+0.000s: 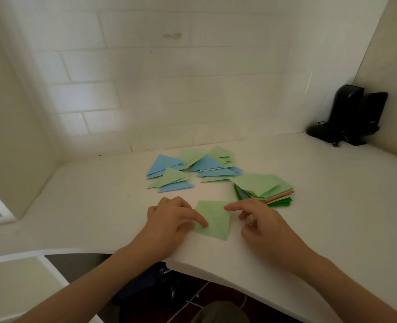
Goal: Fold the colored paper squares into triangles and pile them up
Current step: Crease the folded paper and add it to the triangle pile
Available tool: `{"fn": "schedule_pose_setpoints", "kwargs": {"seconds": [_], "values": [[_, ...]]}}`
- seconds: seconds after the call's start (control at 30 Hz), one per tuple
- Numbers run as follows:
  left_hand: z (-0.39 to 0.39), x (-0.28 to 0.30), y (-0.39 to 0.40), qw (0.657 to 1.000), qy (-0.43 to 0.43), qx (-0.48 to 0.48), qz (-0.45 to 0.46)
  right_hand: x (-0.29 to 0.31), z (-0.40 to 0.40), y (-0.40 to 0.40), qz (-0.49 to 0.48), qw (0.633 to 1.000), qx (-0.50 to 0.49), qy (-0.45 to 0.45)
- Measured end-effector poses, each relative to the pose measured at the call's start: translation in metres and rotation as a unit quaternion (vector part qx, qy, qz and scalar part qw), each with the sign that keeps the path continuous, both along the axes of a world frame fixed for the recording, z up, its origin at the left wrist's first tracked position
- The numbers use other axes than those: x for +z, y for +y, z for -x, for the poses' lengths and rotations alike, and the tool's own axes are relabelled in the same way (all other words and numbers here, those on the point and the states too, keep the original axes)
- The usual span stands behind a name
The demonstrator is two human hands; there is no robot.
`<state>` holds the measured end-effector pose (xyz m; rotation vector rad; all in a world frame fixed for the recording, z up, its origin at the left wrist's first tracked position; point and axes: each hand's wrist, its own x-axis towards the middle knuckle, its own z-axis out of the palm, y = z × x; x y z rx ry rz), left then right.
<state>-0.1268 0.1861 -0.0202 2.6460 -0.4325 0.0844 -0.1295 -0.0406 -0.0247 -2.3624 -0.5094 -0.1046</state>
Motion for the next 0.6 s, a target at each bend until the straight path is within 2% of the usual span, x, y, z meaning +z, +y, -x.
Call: {"fn": "schedule_pose_setpoints", "kwargs": {"seconds": [0.17,0.27,0.37,0.47,0.6], "values": [[-0.011,0.002,0.002,0.998,-0.020,-0.067,0.010,-0.007,-0.010,0.000,0.097,0.984,-0.016,-0.149],[-0.007,0.011,-0.003,0.996,-0.024,-0.071,-0.051,-0.004,-0.013,0.004,0.131,0.968,-0.018,-0.214],[0.007,0.011,-0.011,0.989,-0.067,-0.054,-0.123,0.000,-0.011,0.007,0.180,0.944,-0.012,-0.276],[0.021,0.007,-0.018,0.985,-0.109,-0.032,-0.127,0.006,0.000,0.014,0.204,0.930,-0.006,-0.306],[0.015,-0.008,-0.015,0.978,-0.188,-0.069,-0.056,0.009,0.010,0.028,0.165,0.945,0.010,-0.283]]}}
